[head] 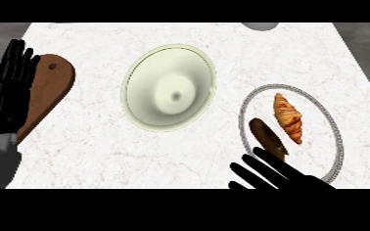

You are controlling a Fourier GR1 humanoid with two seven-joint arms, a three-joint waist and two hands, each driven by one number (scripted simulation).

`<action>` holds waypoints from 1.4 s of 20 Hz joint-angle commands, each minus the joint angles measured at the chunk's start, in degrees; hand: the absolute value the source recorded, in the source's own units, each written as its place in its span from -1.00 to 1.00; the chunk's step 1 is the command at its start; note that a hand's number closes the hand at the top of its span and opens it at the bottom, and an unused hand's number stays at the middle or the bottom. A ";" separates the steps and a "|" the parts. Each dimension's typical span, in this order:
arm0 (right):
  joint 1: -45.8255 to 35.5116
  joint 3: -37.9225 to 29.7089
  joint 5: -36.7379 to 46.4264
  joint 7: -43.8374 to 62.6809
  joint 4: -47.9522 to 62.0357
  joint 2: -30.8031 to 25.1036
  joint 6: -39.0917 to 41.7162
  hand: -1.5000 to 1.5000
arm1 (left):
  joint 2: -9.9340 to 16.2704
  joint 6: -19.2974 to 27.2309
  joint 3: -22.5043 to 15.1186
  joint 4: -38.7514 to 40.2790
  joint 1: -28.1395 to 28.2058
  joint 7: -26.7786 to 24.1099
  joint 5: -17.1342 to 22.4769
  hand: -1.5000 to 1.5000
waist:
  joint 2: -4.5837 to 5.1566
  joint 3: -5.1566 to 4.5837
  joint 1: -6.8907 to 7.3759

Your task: Pick the sweet potato from the placemat and place it in the bowl

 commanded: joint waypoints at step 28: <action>-7.04 0.12 15.62 5.87 13.01 4.69 22.08 -1.00 | -4.70 -7.87 7.32 2.52 -1.50 0.68 -5.82 0.00 | 0.67 0.23 1.47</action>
